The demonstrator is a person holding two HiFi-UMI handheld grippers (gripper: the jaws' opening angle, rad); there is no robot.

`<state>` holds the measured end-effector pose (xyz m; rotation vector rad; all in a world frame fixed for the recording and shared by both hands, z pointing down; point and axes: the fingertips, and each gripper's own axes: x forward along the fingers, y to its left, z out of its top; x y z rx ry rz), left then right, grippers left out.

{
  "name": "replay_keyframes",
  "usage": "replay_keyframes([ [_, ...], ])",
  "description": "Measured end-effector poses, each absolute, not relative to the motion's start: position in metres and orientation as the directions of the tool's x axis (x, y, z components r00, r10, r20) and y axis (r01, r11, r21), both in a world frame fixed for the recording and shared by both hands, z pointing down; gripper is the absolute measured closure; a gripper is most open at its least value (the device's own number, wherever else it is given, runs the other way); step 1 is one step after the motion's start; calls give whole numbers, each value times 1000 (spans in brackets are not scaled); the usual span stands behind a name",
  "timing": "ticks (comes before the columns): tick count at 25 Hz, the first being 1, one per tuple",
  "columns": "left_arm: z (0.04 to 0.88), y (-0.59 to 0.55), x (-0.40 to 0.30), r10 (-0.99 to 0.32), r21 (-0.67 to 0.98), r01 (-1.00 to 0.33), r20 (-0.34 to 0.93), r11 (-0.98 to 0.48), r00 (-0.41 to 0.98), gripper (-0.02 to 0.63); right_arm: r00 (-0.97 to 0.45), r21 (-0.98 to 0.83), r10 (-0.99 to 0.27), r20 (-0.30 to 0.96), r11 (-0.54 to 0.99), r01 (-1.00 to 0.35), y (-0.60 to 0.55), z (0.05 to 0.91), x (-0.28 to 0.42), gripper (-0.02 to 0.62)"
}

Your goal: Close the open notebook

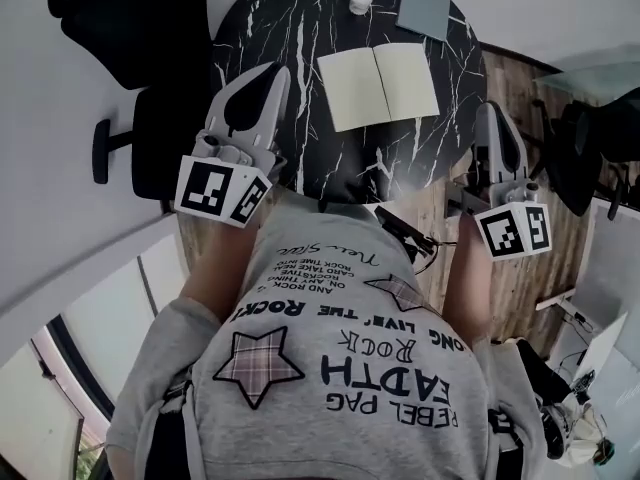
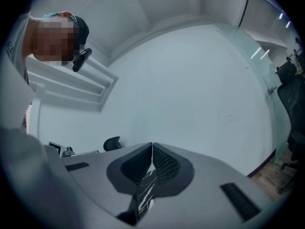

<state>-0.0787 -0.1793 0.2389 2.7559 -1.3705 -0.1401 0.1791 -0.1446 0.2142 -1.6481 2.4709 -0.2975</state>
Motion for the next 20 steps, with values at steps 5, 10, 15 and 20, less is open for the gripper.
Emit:
replay_keyframes([
  [5,240,-207,-78,-754,100,-747,-59,-657,654,597,-314,-253,-949,-22,309,-917,-158,213,176,583],
  [10,244,-223,-74,-702,98,-696,-54,-711,710,597,-270,-263,-963,-18,265,-928,-164,216,169,583],
  [15,247,-227,-72,-689,102,-683,-46,-723,723,597,-264,-282,-965,-1,253,-925,-168,222,167,583],
  [20,248,-224,-68,-715,109,-708,-44,-698,698,597,-304,-285,-953,1,291,-913,-172,222,171,583],
])
